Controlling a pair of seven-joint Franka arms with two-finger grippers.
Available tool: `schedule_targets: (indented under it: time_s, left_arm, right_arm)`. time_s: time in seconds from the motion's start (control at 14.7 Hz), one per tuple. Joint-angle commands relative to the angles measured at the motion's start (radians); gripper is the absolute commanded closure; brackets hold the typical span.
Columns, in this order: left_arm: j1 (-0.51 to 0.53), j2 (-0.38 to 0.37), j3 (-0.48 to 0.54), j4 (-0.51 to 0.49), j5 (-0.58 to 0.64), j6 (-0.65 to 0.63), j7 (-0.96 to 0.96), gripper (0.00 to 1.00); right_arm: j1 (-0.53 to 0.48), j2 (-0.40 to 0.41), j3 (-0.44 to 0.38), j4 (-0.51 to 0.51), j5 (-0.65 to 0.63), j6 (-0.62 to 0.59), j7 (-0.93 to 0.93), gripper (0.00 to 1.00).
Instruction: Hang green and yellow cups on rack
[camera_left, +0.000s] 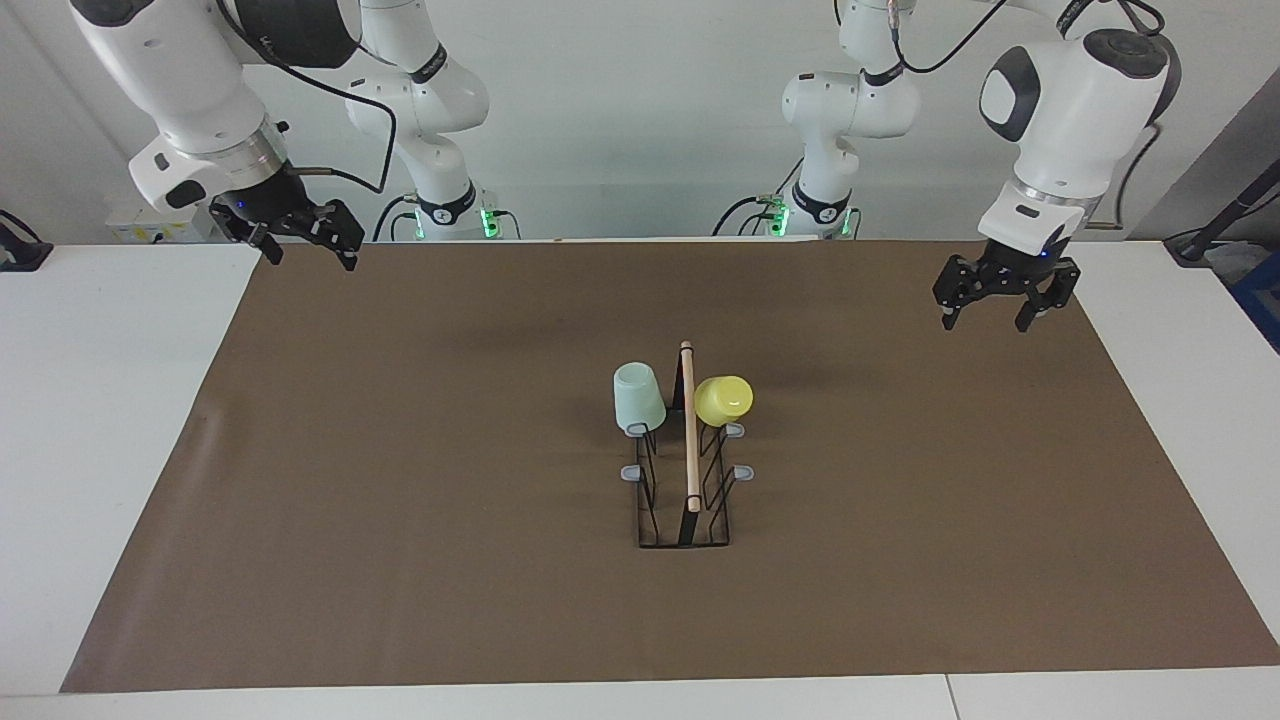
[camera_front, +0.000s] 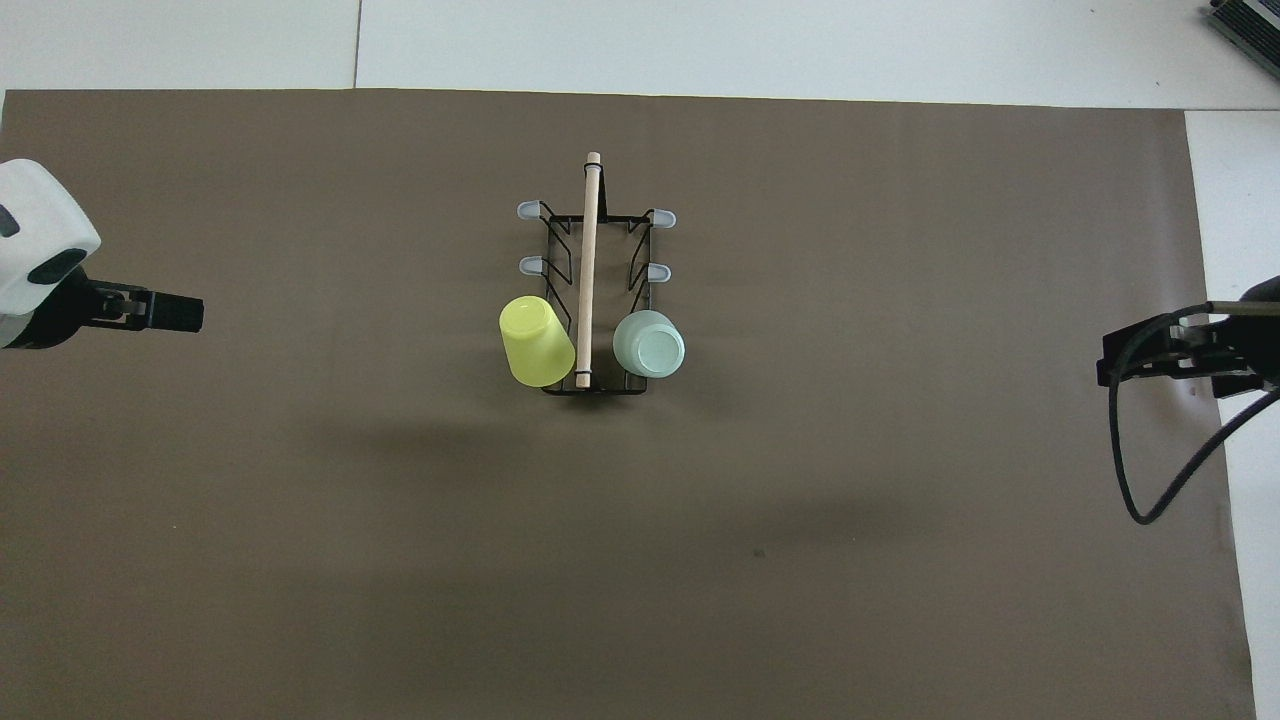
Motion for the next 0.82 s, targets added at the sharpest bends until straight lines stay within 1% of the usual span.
schedule_targets:
  time_s: [0.0, 0.2, 0.48, 0.75]
  left_arm:
    - [0.091, 0.008, -0.091, 0.078, -0.044, -0.102, 0.054, 0.00]
    - [0.129, 0.029, -0.121, 0.150, -0.065, -0.189, 0.057, 0.00]
    - [0.120, 0.013, -0.129, 0.149, -0.076, -0.202, 0.053, 0.00]
    - [0.106, 0.028, -0.122, 0.174, -0.078, -0.242, 0.043, 0.00]
  right_arm:
    - [-0.022, -0.025, 0.009, -0.026, 0.021, 0.000, -0.017, 0.00]
    - [-0.022, -0.025, 0.009, -0.026, 0.021, 0.000, -0.017, 0.00]
    - [-0.022, -0.025, 0.009, -0.026, 0.021, 0.000, -0.017, 0.00]
    - [-0.022, -0.025, 0.009, -0.026, 0.021, 0.000, -0.017, 0.00]
